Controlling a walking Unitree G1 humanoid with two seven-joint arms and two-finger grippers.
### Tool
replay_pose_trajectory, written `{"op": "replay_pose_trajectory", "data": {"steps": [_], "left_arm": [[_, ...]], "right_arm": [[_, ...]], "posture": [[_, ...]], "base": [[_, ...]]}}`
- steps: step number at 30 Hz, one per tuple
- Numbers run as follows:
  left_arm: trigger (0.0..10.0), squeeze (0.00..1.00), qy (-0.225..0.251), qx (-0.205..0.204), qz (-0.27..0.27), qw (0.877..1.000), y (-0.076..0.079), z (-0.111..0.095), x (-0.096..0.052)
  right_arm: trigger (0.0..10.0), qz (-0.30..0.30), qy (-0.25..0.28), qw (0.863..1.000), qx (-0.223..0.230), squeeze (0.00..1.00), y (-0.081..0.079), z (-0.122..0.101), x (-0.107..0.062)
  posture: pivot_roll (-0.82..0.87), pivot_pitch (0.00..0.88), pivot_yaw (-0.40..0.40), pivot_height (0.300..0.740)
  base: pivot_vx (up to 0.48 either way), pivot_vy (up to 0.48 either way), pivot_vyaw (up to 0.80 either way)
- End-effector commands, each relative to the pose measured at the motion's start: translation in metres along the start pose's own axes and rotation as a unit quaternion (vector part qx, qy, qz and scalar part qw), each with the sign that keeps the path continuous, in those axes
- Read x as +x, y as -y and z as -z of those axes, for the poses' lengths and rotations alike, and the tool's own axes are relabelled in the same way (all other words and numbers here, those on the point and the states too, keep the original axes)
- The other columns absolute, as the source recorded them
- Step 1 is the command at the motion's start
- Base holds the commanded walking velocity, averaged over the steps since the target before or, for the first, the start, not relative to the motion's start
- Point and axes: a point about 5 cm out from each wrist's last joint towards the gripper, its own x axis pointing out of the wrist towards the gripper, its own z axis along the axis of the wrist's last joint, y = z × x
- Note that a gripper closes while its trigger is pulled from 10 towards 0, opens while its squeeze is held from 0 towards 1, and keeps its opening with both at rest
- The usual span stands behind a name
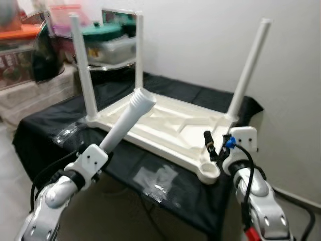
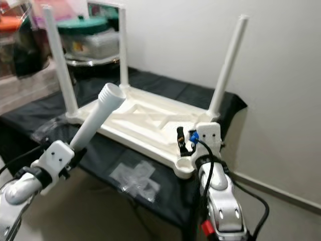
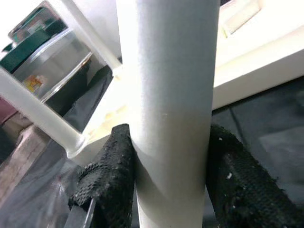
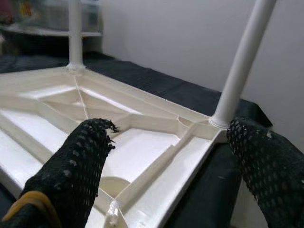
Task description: Building children table
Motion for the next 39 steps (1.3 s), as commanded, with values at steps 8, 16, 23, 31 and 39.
{"op": "replay_pose_trajectory", "data": {"steps": [8, 16, 23, 31, 39], "left_arm": [[10.0, 0.00, -0.003, 0.002, -0.005, 1.000, 0.0004, 0.0005, 0.0008], [10.0, 0.00, -0.002, 0.000, -0.008, 1.000, 0.0000, 0.0004, 0.0009], [10.0, 0.00, 0.001, -0.001, -0.010, 1.000, 0.0005, -0.0008, 0.0033], [10.0, 0.00, 0.001, 0.000, -0.014, 1.000, 0.0010, -0.0001, 0.0045], [10.0, 0.00, -0.001, 0.007, -0.022, 1.000, 0.0029, 0.0001, 0.0056]], "right_arm": [[10.0, -0.021, 0.007, 0.999, -0.029, 0.00, -0.0067, -0.0031, 0.0034], [10.0, -0.025, 0.009, 0.999, -0.037, 0.00, -0.0099, -0.0041, 0.0039], [10.0, -0.025, 0.010, 0.999, -0.039, 0.00, -0.0085, -0.0041, 0.0043], [10.0, -0.024, 0.011, 0.999, -0.038, 0.00, -0.0074, -0.0042, 0.0054], [10.0, -0.016, 0.014, 1.000, -0.012, 0.00, -0.0041, -0.0050, 0.0056]], "posture": [[0.08, 0.000, -0.064, 0.740], [0.08, 0.000, -0.064, 0.740], [0.08, 0.000, -0.065, 0.740], [0.08, 0.000, -0.067, 0.740], [0.07, 0.000, -0.070, 0.740]], "base": [[0.000, -0.480, 0.80], [0.000, -0.480, 0.80], [0.000, -0.480, 0.80], [0.000, -0.480, 0.80], [0.000, -0.480, 0.80]]}}
